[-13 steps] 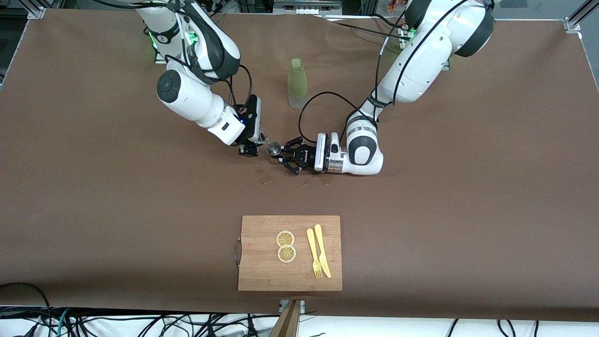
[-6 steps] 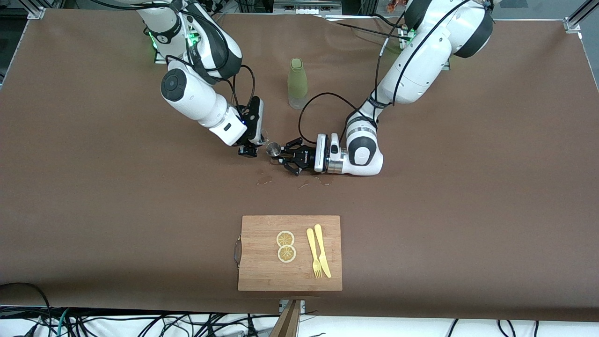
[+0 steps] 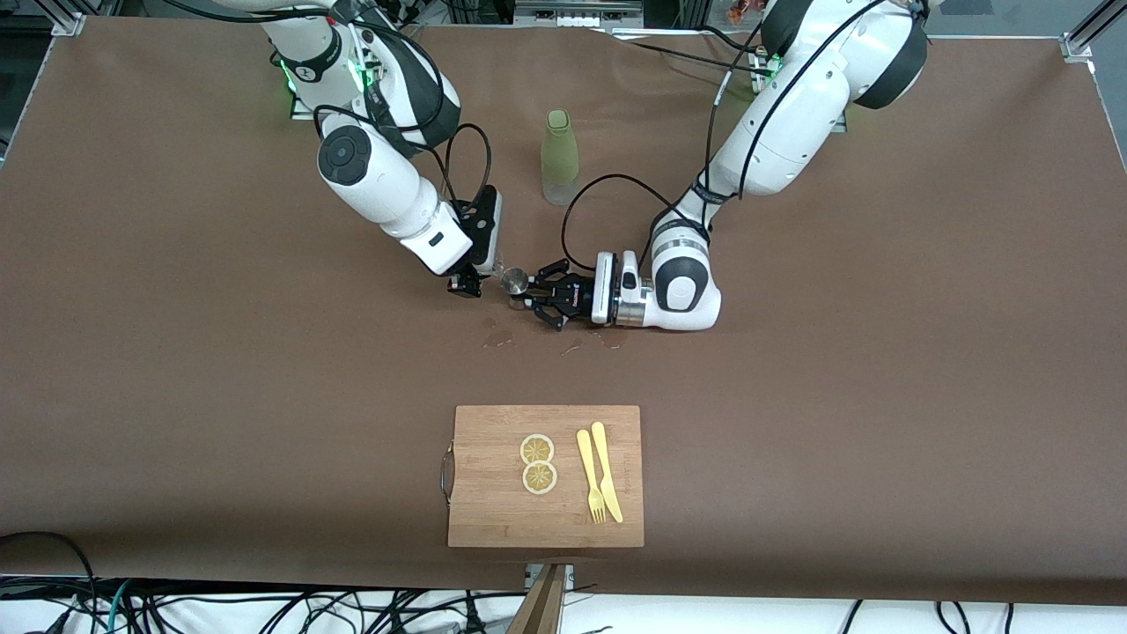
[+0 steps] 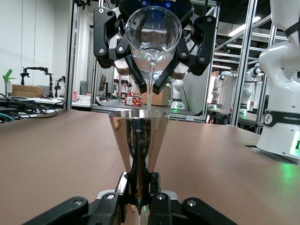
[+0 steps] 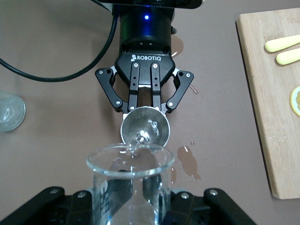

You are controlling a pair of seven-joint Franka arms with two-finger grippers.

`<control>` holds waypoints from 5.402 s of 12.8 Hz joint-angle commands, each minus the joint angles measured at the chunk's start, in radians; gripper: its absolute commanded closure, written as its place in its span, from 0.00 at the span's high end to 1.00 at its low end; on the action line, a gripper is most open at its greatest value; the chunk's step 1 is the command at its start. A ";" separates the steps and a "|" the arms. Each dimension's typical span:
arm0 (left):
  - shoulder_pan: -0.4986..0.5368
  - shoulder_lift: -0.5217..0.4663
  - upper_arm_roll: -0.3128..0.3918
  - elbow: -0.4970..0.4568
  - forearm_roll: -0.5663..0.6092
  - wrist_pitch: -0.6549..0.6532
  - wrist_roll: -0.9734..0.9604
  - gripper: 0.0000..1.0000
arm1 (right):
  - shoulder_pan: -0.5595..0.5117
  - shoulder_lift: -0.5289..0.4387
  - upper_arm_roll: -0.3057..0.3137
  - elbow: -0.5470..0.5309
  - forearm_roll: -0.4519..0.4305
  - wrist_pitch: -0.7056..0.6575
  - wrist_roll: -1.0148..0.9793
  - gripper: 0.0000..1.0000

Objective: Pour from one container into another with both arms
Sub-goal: 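Tilt the glass cup with the right gripper, pouring into the jigger, then carry the glass cup back with the right gripper while the left gripper returns the jigger, then set down the glass cup and jigger and open both grippers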

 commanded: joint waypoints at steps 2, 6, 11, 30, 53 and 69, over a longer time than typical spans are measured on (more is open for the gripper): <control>-0.011 0.011 0.001 0.020 -0.042 0.014 0.042 0.00 | -0.001 0.006 0.005 0.015 -0.002 0.009 0.025 0.09; -0.011 0.011 0.003 0.020 -0.041 0.012 0.043 0.00 | -0.011 -0.003 0.008 0.006 0.059 0.015 0.016 0.09; -0.005 0.001 0.005 0.019 -0.032 0.008 0.043 0.00 | -0.016 -0.011 0.012 0.004 0.134 0.041 0.009 0.09; 0.331 -0.239 0.150 -0.369 0.276 -0.276 0.252 0.00 | -0.281 0.082 -0.434 0.031 0.932 -0.802 -1.277 0.09; 0.681 0.015 0.546 -0.162 0.685 -0.784 0.552 0.00 | -0.392 0.535 -0.578 0.190 0.926 -0.858 -1.767 1.00; 0.673 -0.145 0.667 0.025 0.922 -0.781 -0.297 1.00 | -0.373 0.026 -0.649 0.083 0.406 -0.631 -0.762 1.00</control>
